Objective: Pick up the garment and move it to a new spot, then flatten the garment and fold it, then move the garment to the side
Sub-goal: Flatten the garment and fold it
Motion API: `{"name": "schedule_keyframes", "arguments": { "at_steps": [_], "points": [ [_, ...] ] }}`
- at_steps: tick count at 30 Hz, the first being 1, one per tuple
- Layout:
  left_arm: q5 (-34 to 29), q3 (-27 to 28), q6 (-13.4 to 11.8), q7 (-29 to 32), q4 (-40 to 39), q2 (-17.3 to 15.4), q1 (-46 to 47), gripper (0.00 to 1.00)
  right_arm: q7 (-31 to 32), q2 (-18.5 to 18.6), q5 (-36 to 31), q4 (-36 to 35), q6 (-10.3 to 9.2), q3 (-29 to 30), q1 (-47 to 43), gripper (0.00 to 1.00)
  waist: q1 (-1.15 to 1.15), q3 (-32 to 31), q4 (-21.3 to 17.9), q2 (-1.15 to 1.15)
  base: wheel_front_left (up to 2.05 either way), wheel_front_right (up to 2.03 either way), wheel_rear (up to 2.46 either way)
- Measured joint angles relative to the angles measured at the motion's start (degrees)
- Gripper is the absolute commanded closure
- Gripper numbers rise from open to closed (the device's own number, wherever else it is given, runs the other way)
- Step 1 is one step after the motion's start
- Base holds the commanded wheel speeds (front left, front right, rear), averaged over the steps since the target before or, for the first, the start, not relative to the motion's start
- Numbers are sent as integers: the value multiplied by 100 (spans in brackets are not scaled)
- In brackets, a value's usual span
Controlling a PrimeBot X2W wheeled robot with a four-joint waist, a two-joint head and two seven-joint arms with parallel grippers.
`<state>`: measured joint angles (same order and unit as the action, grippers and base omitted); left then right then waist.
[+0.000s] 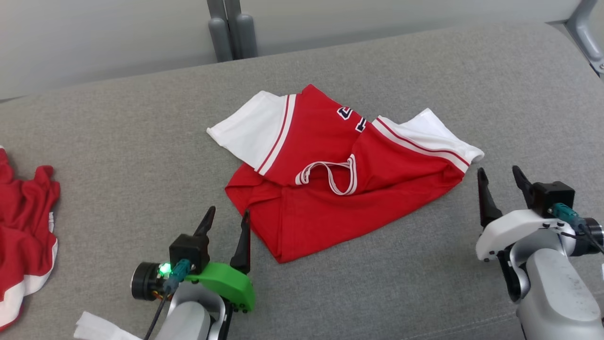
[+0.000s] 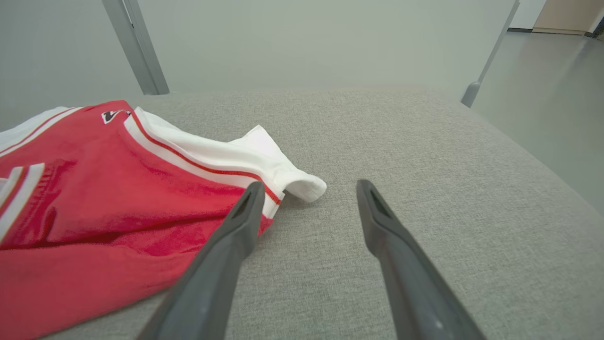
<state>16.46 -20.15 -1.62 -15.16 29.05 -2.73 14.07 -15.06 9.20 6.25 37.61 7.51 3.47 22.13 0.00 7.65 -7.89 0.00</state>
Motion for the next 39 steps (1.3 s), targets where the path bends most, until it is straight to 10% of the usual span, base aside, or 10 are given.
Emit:
{"name": "schedule_keyframes", "arguments": {
  "at_steps": [19,20,21,22,39],
  "points": [
    [488,-798,456,-4,1206,4,1274,0,0,-366,-218,-235,0,-2,195,0,0,974,-712,0,0,0,0],
    [501,-811,455,-5,1196,4,1283,20,0,-370,-219,-231,0,-2,204,0,0,993,-729,0,0,0,0],
    [501,-827,455,-5,1171,2,1299,85,0,-383,-219,-221,0,-2,216,0,0,1011,-748,0,0,0,0],
    [488,-845,455,-5,1135,-2,1311,100,0,-407,-219,-216,0,-3,224,0,0,1024,-764,0,0,0,0],
    [218,-1808,769,-2,-179,1,337,100,0,-449,-269,200,0,188,-268,0,0,228,-217,0,0,0,0]
  ]
}}
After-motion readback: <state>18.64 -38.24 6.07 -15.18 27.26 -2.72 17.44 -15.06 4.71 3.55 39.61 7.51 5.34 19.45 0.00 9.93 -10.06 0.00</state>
